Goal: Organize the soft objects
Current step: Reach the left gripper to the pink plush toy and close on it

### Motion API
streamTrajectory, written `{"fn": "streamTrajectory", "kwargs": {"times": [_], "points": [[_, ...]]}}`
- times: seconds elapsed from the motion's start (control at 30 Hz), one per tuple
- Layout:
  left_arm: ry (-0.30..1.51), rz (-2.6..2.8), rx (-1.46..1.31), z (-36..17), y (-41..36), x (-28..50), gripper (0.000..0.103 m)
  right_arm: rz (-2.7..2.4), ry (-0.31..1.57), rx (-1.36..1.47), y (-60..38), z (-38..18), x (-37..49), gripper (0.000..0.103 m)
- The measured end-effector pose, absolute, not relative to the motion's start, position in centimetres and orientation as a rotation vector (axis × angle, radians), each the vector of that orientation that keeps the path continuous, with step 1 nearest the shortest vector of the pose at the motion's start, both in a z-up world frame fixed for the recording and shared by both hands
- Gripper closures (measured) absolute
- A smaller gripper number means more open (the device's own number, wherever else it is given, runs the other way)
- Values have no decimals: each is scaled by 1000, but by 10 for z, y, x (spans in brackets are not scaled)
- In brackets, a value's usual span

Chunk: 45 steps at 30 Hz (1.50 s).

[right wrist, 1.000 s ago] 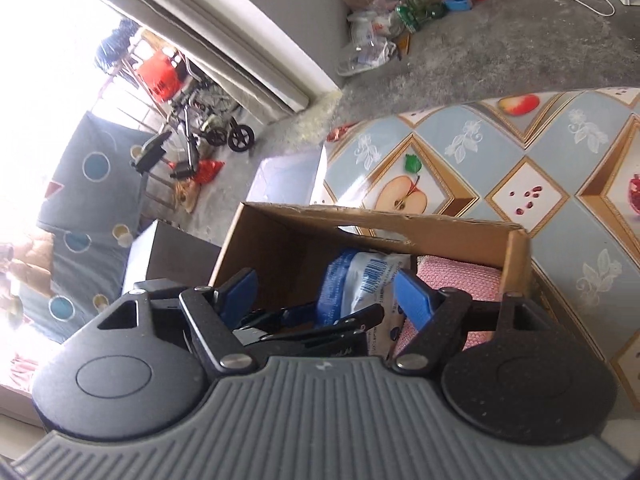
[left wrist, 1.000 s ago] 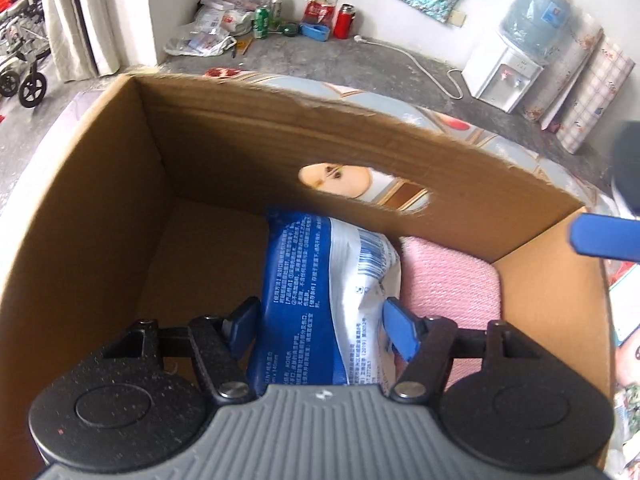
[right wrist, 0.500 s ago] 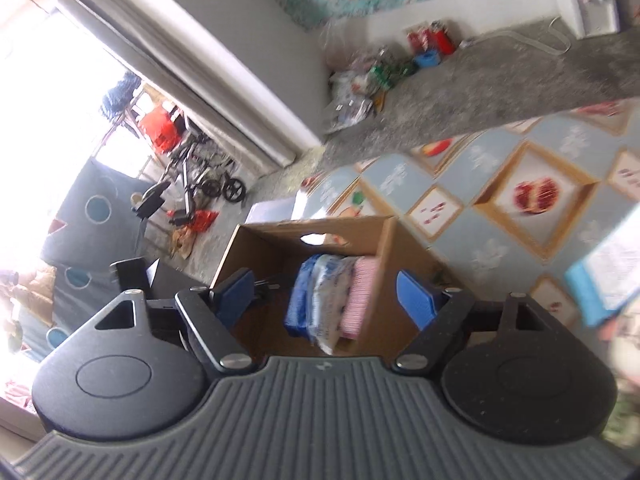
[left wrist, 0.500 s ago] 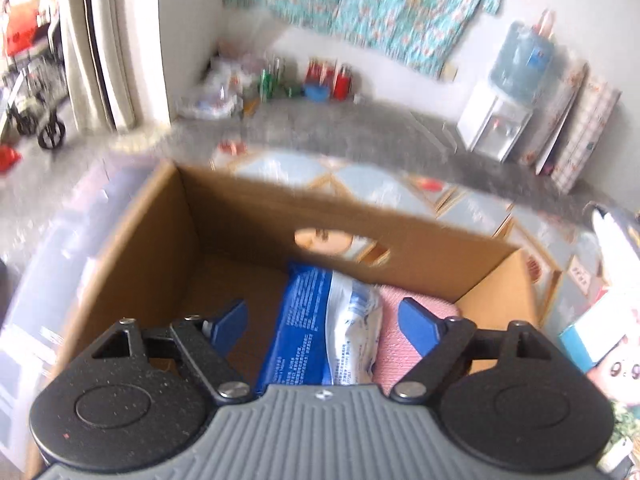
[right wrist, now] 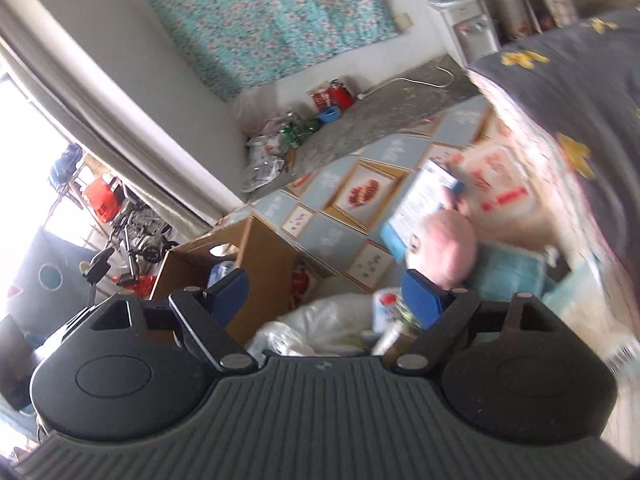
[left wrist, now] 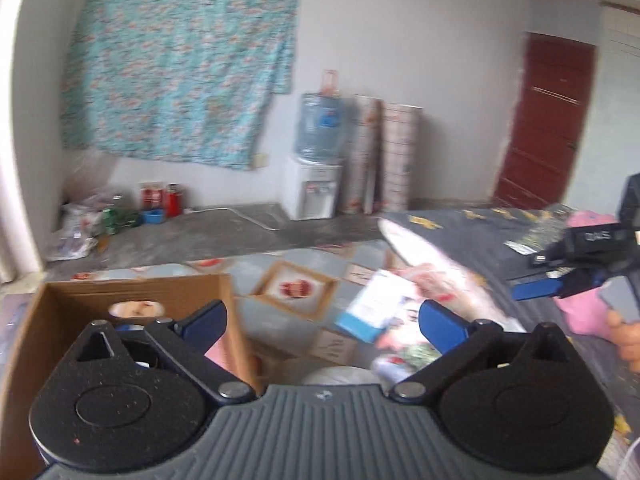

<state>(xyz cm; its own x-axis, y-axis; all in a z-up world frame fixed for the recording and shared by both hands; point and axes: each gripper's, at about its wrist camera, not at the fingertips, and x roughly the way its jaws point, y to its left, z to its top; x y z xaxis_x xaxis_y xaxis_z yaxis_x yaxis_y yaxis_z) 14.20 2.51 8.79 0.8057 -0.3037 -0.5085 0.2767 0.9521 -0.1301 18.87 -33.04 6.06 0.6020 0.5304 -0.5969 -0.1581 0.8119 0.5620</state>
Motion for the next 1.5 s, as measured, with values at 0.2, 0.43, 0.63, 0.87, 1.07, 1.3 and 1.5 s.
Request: {"fn": "streamTrajectory", "kwargs": {"times": [0.2, 0.43, 0.63, 0.87, 1.07, 1.3, 1.5], "points": [[594, -407, -37, 57, -35, 140, 1, 374, 850, 521, -367, 42, 158, 19], [553, -463, 105, 39, -95, 149, 1, 373, 873, 523, -376, 33, 175, 19], [629, -496, 216, 14, -130, 195, 5, 365, 923, 552, -368, 15, 239, 23], [811, -530, 171, -22, -143, 266, 10, 327, 997, 512, -345, -14, 333, 39], [937, -563, 67, -50, -145, 315, 11, 297, 1053, 446, -330, -45, 389, 49], [991, -602, 74, -69, -159, 334, 11, 304, 1098, 385, -316, -73, 415, 67], [1005, -586, 99, -77, -169, 334, 13, 335, 1088, 386, -314, -78, 413, 92]]}}
